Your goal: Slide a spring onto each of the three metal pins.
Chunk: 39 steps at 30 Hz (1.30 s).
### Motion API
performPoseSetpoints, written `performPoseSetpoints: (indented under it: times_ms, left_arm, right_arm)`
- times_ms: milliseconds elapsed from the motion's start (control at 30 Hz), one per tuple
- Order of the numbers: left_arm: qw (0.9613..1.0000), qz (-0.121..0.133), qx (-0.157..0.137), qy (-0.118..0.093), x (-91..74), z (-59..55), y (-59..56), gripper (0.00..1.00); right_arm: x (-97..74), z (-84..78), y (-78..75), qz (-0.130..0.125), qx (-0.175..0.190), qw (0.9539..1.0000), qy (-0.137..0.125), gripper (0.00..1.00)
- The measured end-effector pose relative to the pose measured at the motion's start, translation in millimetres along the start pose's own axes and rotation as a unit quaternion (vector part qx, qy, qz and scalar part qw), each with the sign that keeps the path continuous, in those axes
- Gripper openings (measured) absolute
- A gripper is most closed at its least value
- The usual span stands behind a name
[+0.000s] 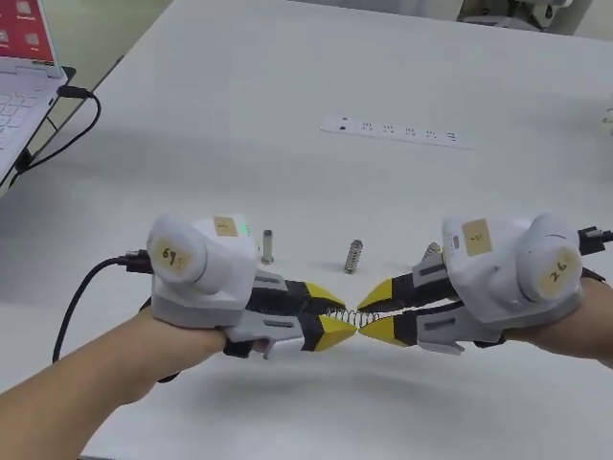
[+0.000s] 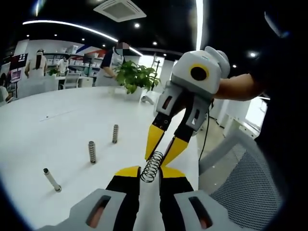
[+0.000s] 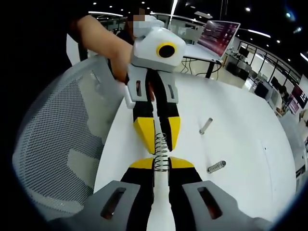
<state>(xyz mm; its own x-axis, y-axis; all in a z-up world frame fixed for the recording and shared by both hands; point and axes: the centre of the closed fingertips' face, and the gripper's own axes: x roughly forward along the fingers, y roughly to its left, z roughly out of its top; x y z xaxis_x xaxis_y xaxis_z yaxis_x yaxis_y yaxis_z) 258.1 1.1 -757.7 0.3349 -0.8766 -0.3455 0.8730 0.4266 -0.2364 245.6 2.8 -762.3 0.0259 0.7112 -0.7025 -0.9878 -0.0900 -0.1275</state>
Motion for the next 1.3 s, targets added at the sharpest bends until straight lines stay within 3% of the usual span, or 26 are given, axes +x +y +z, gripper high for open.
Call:
performPoseSetpoints:
  times_ms: [433,1000,1300]
  left_arm:
    - [0.9997,-0.007,0.021,0.001,1.1,-0.2,-4.3,0.05]
    - [0.9994,-0.018,0.028,0.004,-1.8,-0.1,-10.2,0.03]
    - [0.9995,-0.017,0.026,0.002,-4.0,3.3,-9.2,0.03]
  right_arm:
    - [-2.0,-0.5,1.6,0.003,0.0,1.0,-0.001,0.07]
    - [-1.6,-0.5,6.6,0.001,0.008,1.0,0.0,0.08]
    - [-6.7,-12.0,5.4,-0.006,0.023,0.9997,0.011,0.11]
